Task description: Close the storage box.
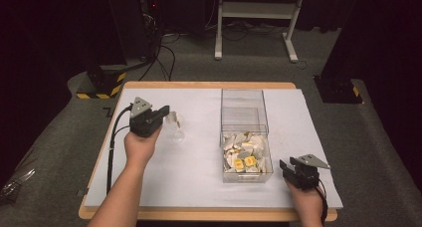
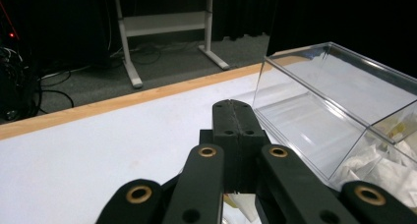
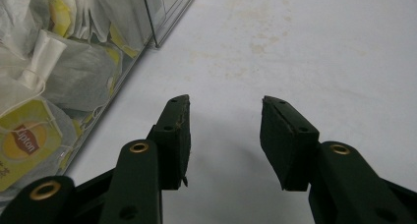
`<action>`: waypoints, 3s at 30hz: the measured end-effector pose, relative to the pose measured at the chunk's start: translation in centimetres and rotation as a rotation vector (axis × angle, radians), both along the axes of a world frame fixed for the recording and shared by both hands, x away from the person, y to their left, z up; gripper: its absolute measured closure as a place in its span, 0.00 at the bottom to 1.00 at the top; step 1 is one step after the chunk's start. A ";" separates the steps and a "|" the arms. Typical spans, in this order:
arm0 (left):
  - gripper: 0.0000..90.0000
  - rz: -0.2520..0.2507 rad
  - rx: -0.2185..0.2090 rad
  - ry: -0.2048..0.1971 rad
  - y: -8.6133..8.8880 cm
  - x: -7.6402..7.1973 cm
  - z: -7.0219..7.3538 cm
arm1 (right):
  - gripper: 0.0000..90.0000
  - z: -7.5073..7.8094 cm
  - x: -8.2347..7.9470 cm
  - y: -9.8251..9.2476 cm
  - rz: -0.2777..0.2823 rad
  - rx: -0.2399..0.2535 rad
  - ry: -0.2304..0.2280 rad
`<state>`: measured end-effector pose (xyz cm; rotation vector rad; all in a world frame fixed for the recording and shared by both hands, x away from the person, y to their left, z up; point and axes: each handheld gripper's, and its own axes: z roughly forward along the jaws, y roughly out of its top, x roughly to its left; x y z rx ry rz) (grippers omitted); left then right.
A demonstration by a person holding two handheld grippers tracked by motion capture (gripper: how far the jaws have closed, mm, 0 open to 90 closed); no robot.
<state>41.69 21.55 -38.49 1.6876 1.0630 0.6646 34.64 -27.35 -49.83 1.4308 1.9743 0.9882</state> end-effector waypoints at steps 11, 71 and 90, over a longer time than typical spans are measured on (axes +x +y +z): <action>1.00 -0.004 0.017 0.016 -0.3 0.2 -0.8 | 0.60 0.0 0.2 0.0 -0.007 0.007 0.008; 0.51 0.012 0.033 0.063 0.6 -2.7 -3.7 | 0.60 0.0 0.0 0.1 0.009 -0.010 0.002; 0.47 0.007 0.082 0.145 3.3 -6.2 -7.4 | 0.61 0.0 -0.1 0.2 0.004 -0.011 0.000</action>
